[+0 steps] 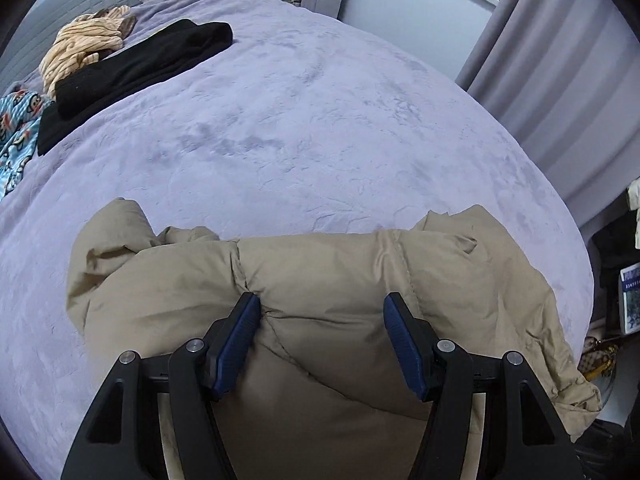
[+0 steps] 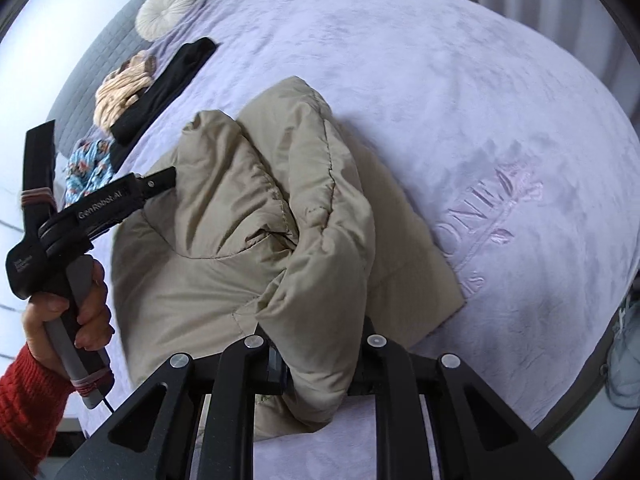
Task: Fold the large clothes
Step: 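Lower the lifted jacket onto the bed and fold it with both tools, then open both tools and release the jacket bundle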
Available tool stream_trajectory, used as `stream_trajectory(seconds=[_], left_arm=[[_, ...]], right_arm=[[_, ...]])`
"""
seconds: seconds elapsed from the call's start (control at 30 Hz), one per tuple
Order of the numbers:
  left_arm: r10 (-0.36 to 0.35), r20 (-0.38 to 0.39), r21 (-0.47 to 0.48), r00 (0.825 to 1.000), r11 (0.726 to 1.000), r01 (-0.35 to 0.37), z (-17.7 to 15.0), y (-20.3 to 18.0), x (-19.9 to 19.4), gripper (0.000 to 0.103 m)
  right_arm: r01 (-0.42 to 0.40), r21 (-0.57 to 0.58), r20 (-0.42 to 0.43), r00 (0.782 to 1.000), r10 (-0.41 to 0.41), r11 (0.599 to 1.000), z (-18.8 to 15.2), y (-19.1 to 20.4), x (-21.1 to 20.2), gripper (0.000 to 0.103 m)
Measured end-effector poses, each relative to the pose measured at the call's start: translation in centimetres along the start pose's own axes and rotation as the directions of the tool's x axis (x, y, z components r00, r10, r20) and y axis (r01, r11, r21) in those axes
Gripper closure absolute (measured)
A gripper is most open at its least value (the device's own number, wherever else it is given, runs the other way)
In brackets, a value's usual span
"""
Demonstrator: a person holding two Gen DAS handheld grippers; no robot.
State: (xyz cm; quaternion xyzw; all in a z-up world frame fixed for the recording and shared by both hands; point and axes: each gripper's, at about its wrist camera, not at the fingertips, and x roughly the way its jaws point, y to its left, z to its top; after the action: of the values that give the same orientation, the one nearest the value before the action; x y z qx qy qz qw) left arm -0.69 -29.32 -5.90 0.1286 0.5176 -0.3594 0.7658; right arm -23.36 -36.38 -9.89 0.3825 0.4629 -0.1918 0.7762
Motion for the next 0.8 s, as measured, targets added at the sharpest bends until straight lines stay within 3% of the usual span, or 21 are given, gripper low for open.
stream_trajectory(seconds=[0.17, 0.3, 0.37, 0.47, 0.57, 0.7, 0.8], left_arm=[[0.035, -0.032, 0.026, 0.999, 0.999, -0.034, 0.5, -1.4, 2.4, 0.038], [0.041, -0.049, 0.027, 0.998, 0.999, -0.04, 0.5, -1.3, 3.0, 0.038], [0.046, -0.048, 0.029, 0.998, 0.999, -0.044, 0.4, -1.3, 3.1, 0.038], [0.05, -0.05, 0.029, 0.998, 0.998, -0.049, 0.4, -1.3, 3.1, 0.037], [0.059, -0.047, 0.026, 0.997, 0.998, -0.058, 0.3, -1.3, 3.1, 0.036], [0.074, -0.049, 0.023, 0.996, 0.997, -0.073, 0.3, -1.3, 2.5, 0.036], [0.071, -0.044, -0.004, 0.996, 0.997, -0.071, 0.3, -0.6, 1.0, 0.036]], right_arm=[[-0.029, 0.031, -0.014, 0.999, 0.029, 0.999, 1.0, -2.7, 2.4, 0.083], [-0.094, 0.162, -0.054, 0.993, 0.104, 0.982, 2.0, -4.5, 2.6, 0.081], [-0.051, 0.169, -0.037, 0.998, 0.058, 0.984, 2.2, -4.5, 0.9, 0.077], [0.019, 0.1, 0.042, 0.999, -0.024, 0.995, 2.8, -3.5, -2.3, 0.072], [0.018, 0.024, 0.098, 0.995, -0.02, 1.0, 3.7, -2.1, -4.2, 0.072], [0.051, -0.117, 0.09, 0.995, -0.04, 0.992, 4.9, 0.1, -3.4, 0.072], [0.081, -0.154, 0.077, 0.995, -0.07, 0.985, 5.5, 1.4, -2.7, 0.072]])
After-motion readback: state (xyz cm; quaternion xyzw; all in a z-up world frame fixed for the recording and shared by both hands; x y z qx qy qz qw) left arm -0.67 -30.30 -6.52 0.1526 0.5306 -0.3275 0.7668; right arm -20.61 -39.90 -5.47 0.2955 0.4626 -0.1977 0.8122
